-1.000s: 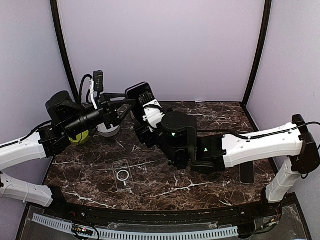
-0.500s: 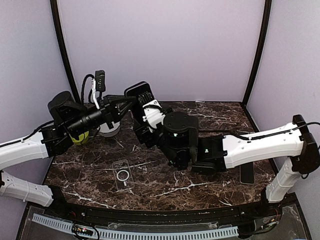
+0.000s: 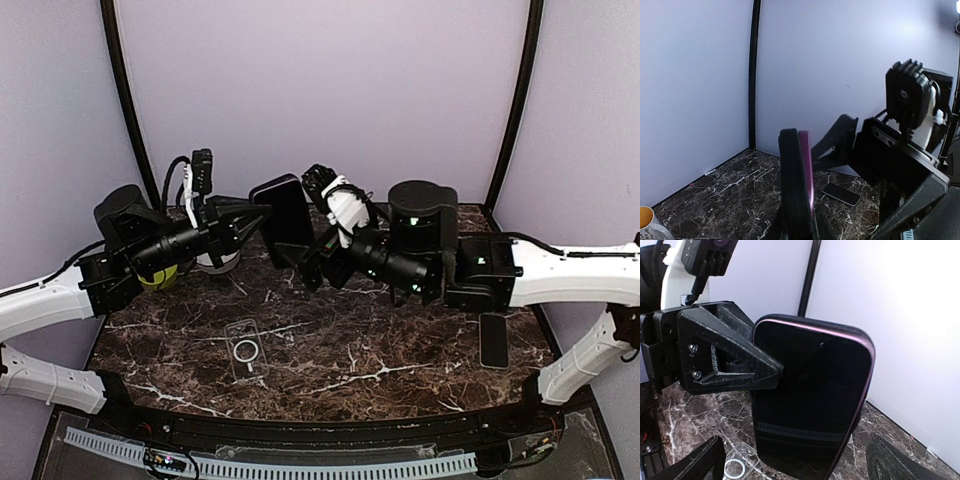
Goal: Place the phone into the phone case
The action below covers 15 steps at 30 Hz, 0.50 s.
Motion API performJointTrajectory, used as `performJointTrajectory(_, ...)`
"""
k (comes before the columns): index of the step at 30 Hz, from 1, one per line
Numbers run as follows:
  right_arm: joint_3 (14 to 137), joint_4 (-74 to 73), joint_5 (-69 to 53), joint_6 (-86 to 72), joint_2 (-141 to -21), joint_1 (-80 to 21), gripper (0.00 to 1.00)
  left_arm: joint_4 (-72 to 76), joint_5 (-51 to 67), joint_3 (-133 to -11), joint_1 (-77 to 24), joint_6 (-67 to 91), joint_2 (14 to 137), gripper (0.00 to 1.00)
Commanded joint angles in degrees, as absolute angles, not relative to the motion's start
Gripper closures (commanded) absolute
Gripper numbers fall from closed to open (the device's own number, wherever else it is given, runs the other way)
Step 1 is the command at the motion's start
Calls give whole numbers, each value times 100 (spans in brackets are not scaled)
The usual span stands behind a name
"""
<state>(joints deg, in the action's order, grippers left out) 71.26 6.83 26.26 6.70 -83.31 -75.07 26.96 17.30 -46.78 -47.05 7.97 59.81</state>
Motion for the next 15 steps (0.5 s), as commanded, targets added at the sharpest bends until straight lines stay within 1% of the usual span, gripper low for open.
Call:
performJointTrajectory(1,7187,-389,179,683,-7710,-7043,1,2934,2781,-4670,-4709,109,5539,100)
performJointTrajectory(3,7168,-487,-338,694,-7551,-6893,2,2777,3371,-4651,-4708,-219,5463,100)
performJointTrajectory(5,7187,-469,-847,723,-7399,-6795,5,2713,3796,-4597,-4710,-359,5386,100)
performJointTrajectory(11,7418,-300,-1467,724,-7545,-6770,27,2511,4277,-4599,-4748,-521,5369,100)
performJointTrajectory(15,7707,-467,-1794,691,-7776,-6770,35,2454,4337,-4642,-4799,-542,5416,100)
